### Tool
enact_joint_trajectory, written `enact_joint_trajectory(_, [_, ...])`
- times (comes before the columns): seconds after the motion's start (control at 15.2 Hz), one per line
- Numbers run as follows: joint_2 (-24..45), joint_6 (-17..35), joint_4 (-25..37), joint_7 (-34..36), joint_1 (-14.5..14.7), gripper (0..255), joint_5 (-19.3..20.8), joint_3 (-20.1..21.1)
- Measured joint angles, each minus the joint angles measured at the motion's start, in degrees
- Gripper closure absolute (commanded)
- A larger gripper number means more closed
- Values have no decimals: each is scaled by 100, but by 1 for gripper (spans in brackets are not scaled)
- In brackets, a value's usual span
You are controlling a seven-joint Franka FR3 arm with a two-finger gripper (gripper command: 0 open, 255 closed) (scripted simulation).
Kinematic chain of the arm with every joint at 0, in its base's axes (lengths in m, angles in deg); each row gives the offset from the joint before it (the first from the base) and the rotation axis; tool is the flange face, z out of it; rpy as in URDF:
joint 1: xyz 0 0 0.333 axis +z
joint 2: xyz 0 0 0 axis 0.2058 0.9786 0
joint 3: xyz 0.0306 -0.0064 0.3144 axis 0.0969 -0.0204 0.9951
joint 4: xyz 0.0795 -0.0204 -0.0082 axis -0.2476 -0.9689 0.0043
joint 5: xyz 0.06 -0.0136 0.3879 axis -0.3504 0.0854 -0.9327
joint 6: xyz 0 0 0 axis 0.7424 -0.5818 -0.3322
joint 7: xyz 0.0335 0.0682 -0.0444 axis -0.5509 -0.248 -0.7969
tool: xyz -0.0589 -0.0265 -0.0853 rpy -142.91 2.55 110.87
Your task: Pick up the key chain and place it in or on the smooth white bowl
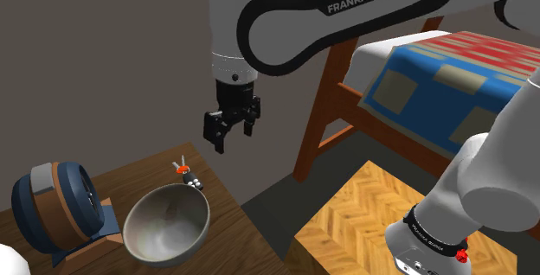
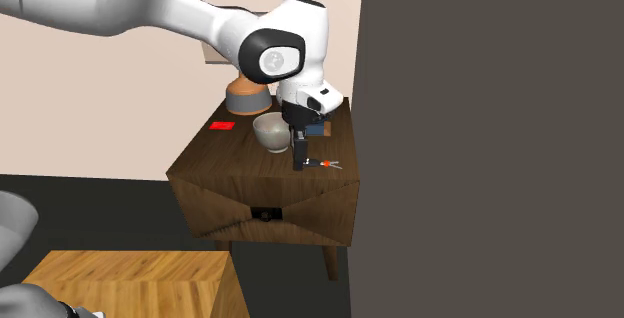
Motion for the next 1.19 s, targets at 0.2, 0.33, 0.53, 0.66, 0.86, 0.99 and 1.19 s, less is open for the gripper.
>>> enact_joint_trajectory(0.2, [682,92,552,415,198,0,357,69])
enact_joint_trajectory(0.33, [1149,95,987,672,369,0,601,74])
enact_joint_trajectory(0.53, [1914,42,1766,1008,686,0,973,16])
enact_joint_trajectory(0.66, [2158,67,1975,1111,800,0,1083,-16])
enact_joint_trajectory(0.86, [2291,243,1923,1179,858,0,1151,-41])
enact_joint_trajectory(0.99, [2353,353,1869,1188,867,0,1181,-58])
enact_joint_trajectory(1.19, [2428,500,1792,1213,886,0,1220,-79])
